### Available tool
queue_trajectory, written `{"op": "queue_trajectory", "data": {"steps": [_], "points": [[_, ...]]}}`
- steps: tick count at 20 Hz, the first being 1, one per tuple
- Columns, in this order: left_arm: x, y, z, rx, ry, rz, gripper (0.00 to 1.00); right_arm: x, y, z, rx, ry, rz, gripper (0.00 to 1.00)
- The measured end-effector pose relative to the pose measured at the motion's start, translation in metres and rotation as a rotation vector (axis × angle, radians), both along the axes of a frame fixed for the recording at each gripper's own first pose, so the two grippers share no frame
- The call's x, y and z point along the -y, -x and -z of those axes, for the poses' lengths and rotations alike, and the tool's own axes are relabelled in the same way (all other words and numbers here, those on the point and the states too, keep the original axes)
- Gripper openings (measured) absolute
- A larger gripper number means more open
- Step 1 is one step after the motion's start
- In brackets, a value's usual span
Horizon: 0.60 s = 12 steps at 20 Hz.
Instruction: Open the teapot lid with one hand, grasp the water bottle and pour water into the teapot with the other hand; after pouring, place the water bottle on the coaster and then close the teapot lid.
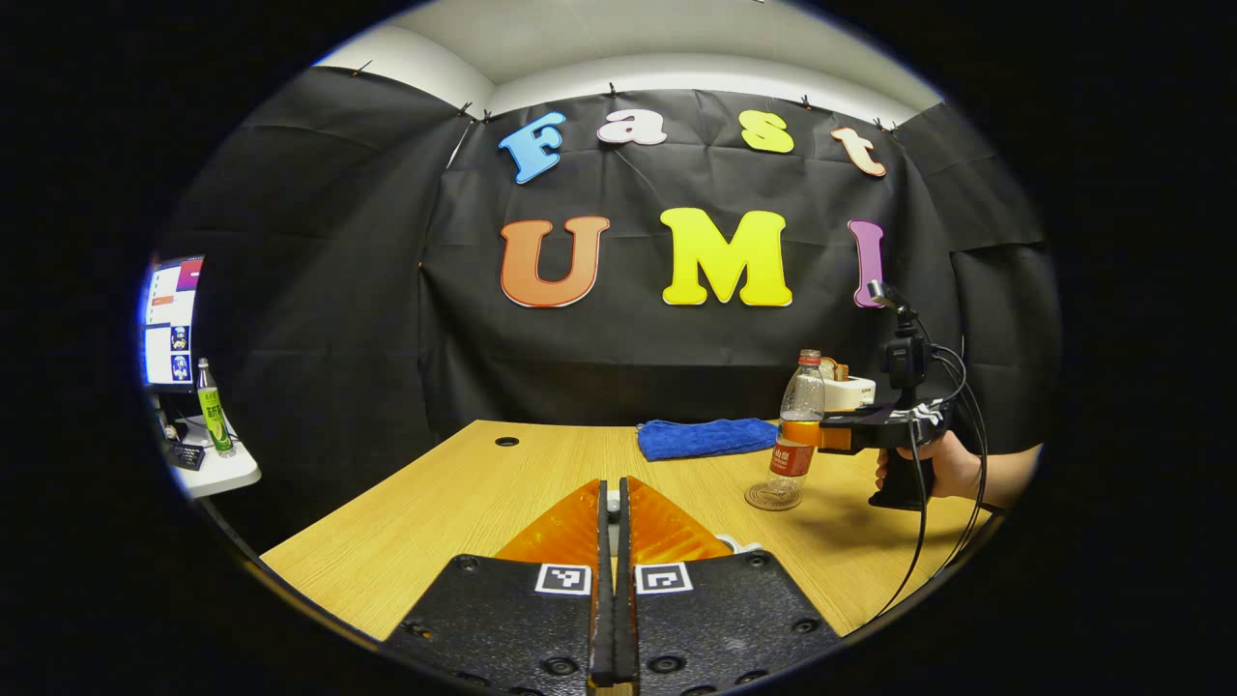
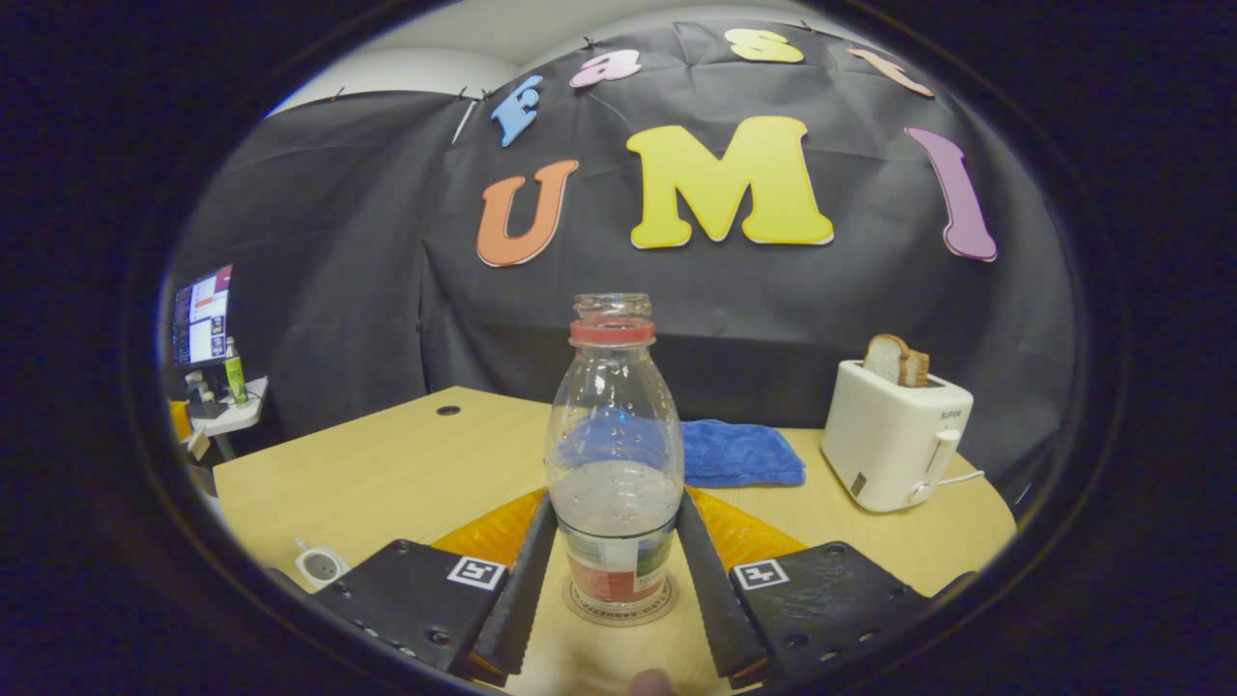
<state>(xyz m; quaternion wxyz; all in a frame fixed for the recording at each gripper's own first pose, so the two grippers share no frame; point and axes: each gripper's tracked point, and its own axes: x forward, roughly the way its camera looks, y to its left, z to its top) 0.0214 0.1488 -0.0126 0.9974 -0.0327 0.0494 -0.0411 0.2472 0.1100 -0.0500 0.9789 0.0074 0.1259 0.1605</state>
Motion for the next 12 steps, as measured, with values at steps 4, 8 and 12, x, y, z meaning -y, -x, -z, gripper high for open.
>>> {"op": "queue_trajectory", "data": {"steps": [4,8,12], "points": [[0.0,-0.001,0.001,-0.005,-0.01,0.002,0.03,-0.004,-0.006,0.014,-0.023,0.012,0.002,0.71],[0.0,-0.001,0.002,-0.013,-0.017,-0.006,0.02,-0.003,-0.01,0.019,-0.014,0.031,0.016,0.72],[0.0,0.0,0.0,-0.007,-0.02,-0.001,0.03,-0.006,-0.006,0.029,-0.042,0.035,0.005,0.8]]}}
